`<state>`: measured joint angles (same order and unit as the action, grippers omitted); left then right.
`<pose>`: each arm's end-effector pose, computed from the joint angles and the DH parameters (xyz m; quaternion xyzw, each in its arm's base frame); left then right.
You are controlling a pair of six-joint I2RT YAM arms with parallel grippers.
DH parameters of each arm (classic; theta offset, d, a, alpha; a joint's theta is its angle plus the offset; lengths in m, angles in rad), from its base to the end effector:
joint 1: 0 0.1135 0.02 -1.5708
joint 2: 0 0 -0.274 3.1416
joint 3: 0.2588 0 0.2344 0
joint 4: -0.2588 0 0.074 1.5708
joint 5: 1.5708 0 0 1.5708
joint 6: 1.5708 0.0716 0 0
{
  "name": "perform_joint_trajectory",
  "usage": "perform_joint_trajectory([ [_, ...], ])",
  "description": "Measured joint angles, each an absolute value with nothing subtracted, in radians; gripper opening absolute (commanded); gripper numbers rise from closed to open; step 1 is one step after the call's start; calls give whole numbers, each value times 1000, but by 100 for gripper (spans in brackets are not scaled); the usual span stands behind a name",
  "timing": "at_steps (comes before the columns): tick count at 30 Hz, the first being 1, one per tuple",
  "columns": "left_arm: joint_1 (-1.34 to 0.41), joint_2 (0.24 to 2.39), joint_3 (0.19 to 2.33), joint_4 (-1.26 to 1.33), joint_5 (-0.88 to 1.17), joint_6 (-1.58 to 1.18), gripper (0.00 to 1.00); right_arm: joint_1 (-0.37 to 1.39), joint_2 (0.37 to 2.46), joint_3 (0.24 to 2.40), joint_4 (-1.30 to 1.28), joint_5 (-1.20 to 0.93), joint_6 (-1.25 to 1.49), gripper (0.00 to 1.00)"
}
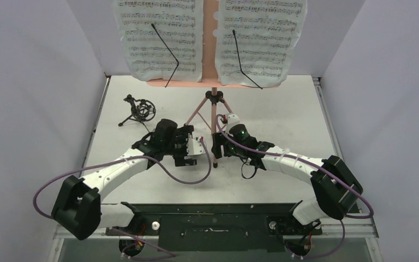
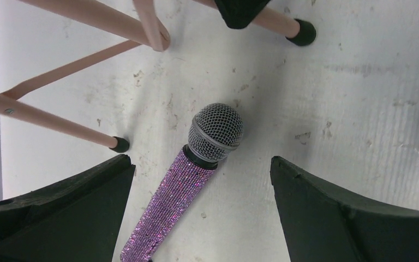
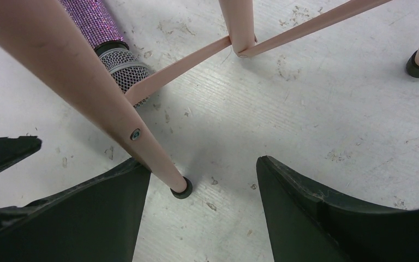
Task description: Set up the instrument practice props
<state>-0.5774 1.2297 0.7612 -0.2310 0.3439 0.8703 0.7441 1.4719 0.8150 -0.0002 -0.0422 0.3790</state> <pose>0.2095 -0.1653 0.2319 0.6457 0.6214 -0.0928 0.4340 0.2365 0.2218 0.2064 -0.1720 0.8806 0.2509 0.3632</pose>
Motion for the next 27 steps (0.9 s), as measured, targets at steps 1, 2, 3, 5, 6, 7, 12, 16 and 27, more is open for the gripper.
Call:
perform_joint_trajectory([
  [1,-577,1261,780,-253,341,898,96,743,1472,813,3,-44,379,72],
  [2,-577,1292,802,-278,339,925,96,741,1472,811,7,-47,379,72],
  [3,-576,1327,828,-307,337,953,97,740,1472,808,9,-52,380,73],
  [5,-574,1399,886,-362,334,1007,97,738,1472,804,14,-57,380,73],
  [6,-574,1433,913,-387,332,1031,97,738,1472,802,15,-58,380,73],
  [7,-574,1468,939,-412,327,1056,97,736,1472,800,16,-61,381,74],
  [12,-574,1618,1031,-505,303,1155,100,732,1462,785,22,-75,383,75],
  [16,-582,1714,1083,-575,276,1222,93,731,1455,771,21,-84,389,75],
  [27,-621,1801,1146,-630,179,1287,58,719,1427,766,-9,-95,390,77],
])
